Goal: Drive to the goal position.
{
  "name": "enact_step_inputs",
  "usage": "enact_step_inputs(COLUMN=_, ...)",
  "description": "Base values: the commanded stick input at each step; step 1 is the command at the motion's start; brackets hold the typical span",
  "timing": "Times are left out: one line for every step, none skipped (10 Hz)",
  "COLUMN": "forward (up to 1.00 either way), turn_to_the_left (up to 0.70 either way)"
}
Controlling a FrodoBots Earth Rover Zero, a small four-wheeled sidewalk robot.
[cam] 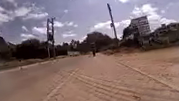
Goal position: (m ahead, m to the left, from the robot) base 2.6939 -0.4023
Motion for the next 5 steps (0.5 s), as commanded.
enact_step_inputs(forward=0.50, turn_to_the_left=0.00)
enact_step_inputs(forward=0.50, turn_to_the_left=0.00)
enact_step_inputs(forward=0.50, turn_to_the_left=0.00)
enact_step_inputs(forward=0.50, turn_to_the_left=0.00)
enact_step_inputs(forward=0.50, turn_to_the_left=0.00)
